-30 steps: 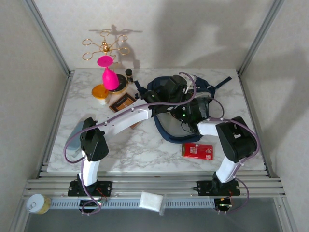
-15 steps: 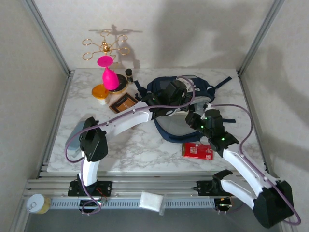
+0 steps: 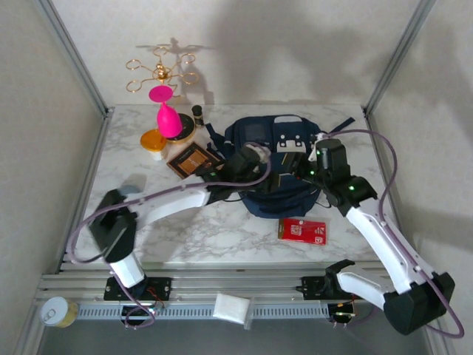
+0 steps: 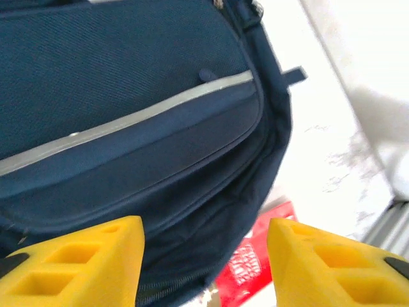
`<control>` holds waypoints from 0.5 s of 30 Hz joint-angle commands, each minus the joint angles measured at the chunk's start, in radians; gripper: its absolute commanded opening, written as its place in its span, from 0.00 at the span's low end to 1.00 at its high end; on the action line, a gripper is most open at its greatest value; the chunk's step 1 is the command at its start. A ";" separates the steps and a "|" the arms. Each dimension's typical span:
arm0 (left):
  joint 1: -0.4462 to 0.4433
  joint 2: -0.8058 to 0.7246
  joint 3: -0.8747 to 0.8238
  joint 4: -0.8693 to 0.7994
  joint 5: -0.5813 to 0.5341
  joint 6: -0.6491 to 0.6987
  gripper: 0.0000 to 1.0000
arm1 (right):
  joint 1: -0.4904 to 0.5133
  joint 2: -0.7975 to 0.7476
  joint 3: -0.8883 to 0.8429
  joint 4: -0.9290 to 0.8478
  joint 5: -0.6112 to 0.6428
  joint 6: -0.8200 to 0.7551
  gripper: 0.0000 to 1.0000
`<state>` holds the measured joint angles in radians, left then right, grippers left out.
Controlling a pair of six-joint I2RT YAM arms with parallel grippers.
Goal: Pack the student bag
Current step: Close the student bag at the center of the table.
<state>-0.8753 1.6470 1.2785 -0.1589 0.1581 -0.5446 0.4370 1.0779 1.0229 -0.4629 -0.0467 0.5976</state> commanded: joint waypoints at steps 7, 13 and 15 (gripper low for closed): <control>0.243 -0.441 -0.329 -0.040 -0.137 -0.151 0.65 | 0.181 0.279 0.059 0.177 -0.049 0.013 0.53; 0.418 -0.555 -0.500 -0.069 -0.159 -0.242 0.70 | 0.323 0.560 0.198 0.228 -0.019 0.005 0.56; 0.470 -0.552 -0.551 -0.020 -0.116 -0.268 0.71 | 0.336 0.641 0.255 0.234 -0.020 0.007 0.57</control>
<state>-0.4511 1.1072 0.7803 -0.1875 0.0296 -0.7456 0.7528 1.6531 1.2087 -0.2768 -0.0822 0.6022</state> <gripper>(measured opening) 0.708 0.565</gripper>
